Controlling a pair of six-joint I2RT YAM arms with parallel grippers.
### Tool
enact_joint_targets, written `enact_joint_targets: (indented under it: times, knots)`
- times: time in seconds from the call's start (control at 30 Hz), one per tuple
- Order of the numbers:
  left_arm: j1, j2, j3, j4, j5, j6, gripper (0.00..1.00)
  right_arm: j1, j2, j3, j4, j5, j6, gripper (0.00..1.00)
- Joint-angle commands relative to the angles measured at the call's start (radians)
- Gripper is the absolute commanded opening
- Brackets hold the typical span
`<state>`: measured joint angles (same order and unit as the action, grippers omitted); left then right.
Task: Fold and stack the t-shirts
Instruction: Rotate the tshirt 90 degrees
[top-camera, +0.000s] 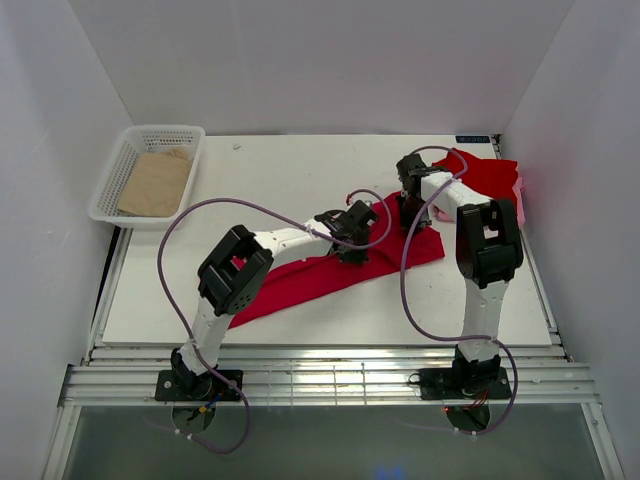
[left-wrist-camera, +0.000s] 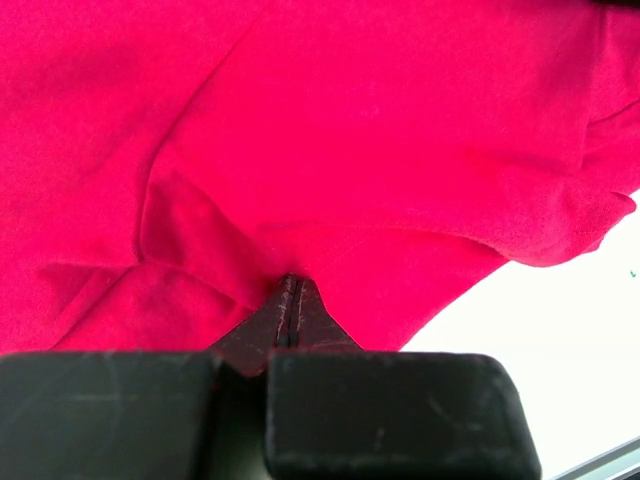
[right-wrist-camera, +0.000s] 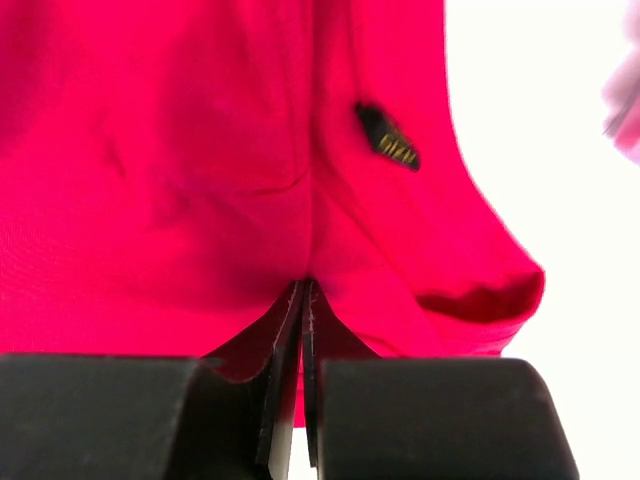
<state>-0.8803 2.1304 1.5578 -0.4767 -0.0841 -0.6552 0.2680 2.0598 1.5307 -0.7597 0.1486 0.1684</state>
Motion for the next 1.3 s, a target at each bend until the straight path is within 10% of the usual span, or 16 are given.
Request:
enact_joint_targets:
  times: [0.0, 0.57, 0.9, 1.03, 1.1, 1.27]
  knots:
    - [-0.005, -0.049, -0.053, -0.096, 0.007, 0.011, 0.0, -0.032, 0.031, 0.061, -0.003, 0.037, -0.032, 0.08]
    - [-0.005, -0.116, -0.007, -0.079, 0.063, 0.008, 0.0, -0.062, 0.054, 0.154, -0.04, 0.032, -0.046, 0.09]
    - [-0.005, -0.173, 0.234, -0.033, 0.122, 0.032, 0.22, -0.053, -0.246, 0.06, -0.044, -0.018, -0.04, 0.41]
    - [-0.003, -0.239, 0.167, -0.095, 0.055, 0.028, 0.2, -0.029, -0.32, -0.032, -0.052, -0.078, -0.024, 0.08]
    - [-0.003, -0.286, 0.061, -0.135, -0.037, 0.026, 0.0, -0.01, -0.34, -0.11, -0.033, -0.121, -0.015, 0.08]
    - [0.001, -0.395, -0.188, -0.246, -0.241, -0.015, 0.0, 0.014, -0.375, -0.236, 0.042, -0.179, 0.028, 0.08]
